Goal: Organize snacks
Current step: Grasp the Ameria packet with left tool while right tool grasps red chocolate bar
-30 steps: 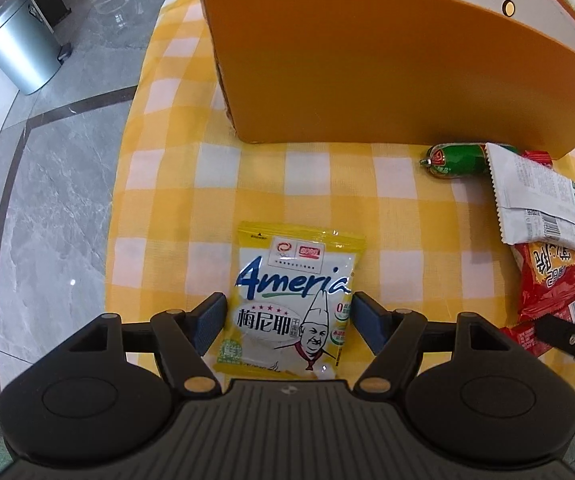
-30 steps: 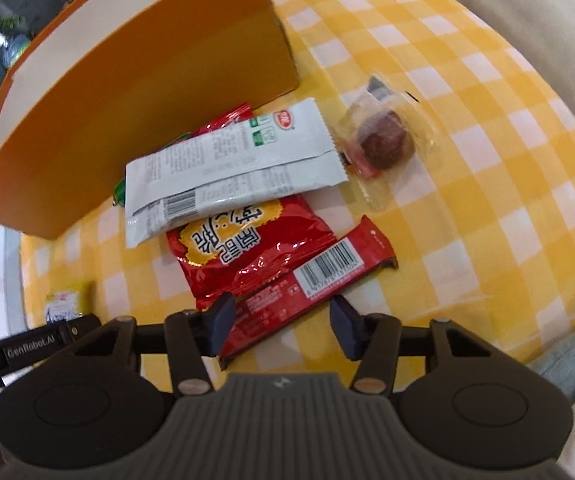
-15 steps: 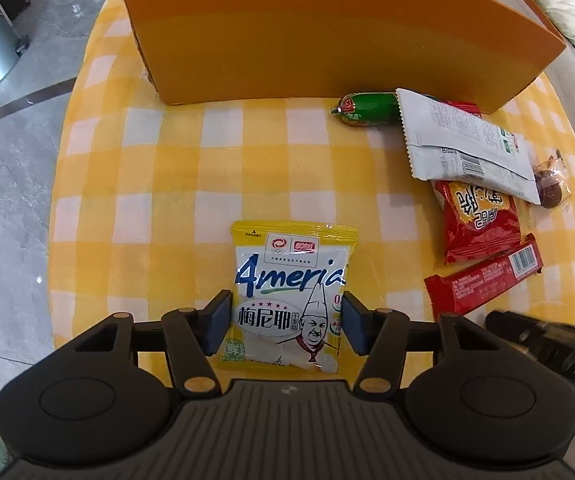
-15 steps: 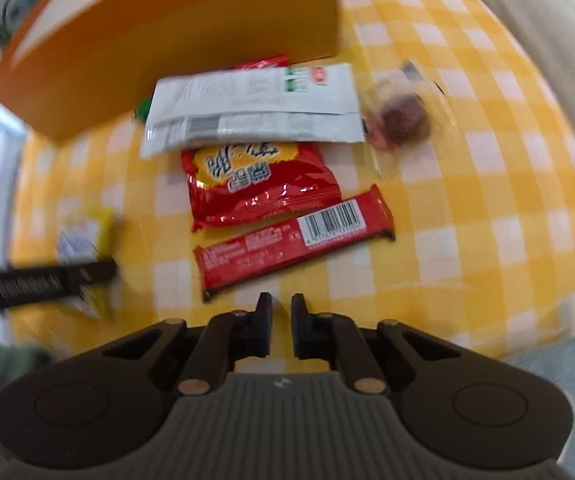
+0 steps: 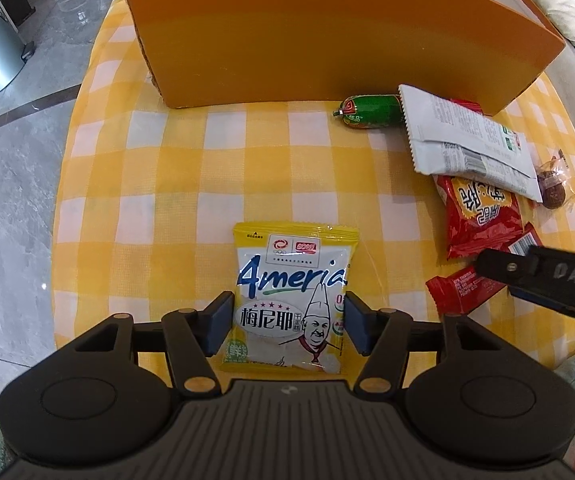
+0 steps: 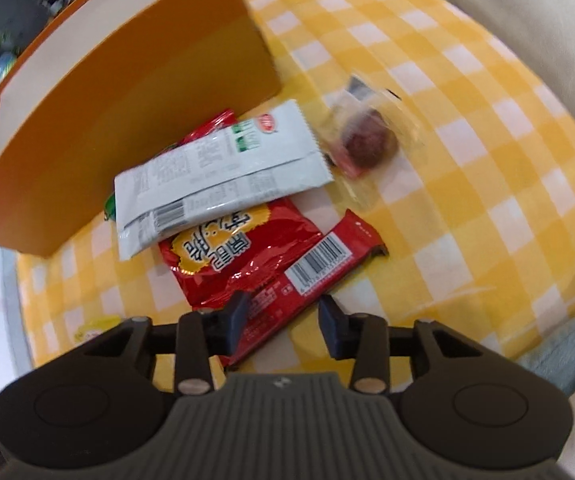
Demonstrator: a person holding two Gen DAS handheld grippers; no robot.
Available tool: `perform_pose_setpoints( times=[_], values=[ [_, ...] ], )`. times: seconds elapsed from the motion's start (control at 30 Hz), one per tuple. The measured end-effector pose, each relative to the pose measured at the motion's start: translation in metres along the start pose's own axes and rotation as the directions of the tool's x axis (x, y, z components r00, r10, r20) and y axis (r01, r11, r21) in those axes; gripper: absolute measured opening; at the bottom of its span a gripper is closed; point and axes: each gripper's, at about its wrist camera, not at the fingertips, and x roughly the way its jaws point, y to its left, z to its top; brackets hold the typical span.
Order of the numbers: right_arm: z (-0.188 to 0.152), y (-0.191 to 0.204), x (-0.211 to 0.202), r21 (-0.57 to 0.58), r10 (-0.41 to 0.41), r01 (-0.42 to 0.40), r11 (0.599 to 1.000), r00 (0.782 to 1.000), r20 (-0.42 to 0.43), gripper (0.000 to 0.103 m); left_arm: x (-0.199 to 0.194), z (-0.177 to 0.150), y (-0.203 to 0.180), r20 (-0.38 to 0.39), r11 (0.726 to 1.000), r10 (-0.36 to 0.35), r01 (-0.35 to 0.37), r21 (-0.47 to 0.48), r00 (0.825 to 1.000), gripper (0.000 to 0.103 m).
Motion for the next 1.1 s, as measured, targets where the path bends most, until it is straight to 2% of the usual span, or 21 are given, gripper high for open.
perform_pose_setpoints(
  times=[0.13, 0.27, 0.37, 0.5, 0.6, 0.73, 0.83, 0.93, 1.1],
  values=[
    [-0.006, 0.019, 0.004, -0.086, -0.037, 0.039, 0.996, 0.999, 0.021, 0.054, 0.0, -0.002, -0.001, -0.004, 1.0, -0.003, 0.003, -0.002, 1.0, 0.069],
    [-0.012, 0.029, 0.004, -0.156, -0.066, 0.073, 0.985, 0.997, 0.049, 0.055, 0.001, -0.001, -0.001, -0.006, 1.0, -0.001, 0.001, 0.002, 1.0, 0.069],
    [-0.017, 0.028, -0.001, -0.209, -0.068, 0.072, 0.975, 0.997, 0.026, 0.047, 0.0, -0.001, 0.002, -0.008, 1.0, -0.007, 0.007, -0.008, 1.0, 0.069],
    [-0.02, 0.008, -0.006, -0.275, -0.08, 0.059, 0.96, 0.994, -0.068, 0.037, -0.001, 0.0, 0.006, -0.01, 1.0, -0.015, 0.015, -0.022, 1.0, 0.069],
    [-0.023, -0.014, -0.01, -0.269, -0.091, 0.057, 0.961, 0.989, -0.116, 0.035, -0.002, 0.0, 0.007, -0.01, 1.0, -0.016, 0.016, -0.023, 1.0, 0.071],
    [-0.019, -0.029, -0.018, -0.247, -0.058, 0.036, 0.968, 0.995, -0.083, 0.036, -0.001, 0.0, 0.001, -0.004, 1.0, -0.003, 0.003, 0.004, 1.0, 0.076],
    [-0.021, -0.022, -0.019, -0.313, -0.072, 0.058, 0.948, 0.997, -0.033, 0.037, 0.001, -0.001, -0.007, -0.001, 0.999, 0.037, -0.037, 0.034, 0.999, 0.076],
    [-0.026, -0.017, -0.014, -0.321, -0.08, 0.056, 0.945, 0.995, -0.062, 0.037, 0.003, -0.002, -0.014, 0.0, 0.996, 0.062, -0.062, 0.069, 0.998, 0.077],
    [-0.032, -0.01, -0.017, -0.343, -0.088, 0.071, 0.937, 0.996, -0.033, 0.035, 0.005, -0.002, -0.017, 0.005, 0.995, 0.066, -0.066, 0.073, 0.998, 0.076]
  ],
)
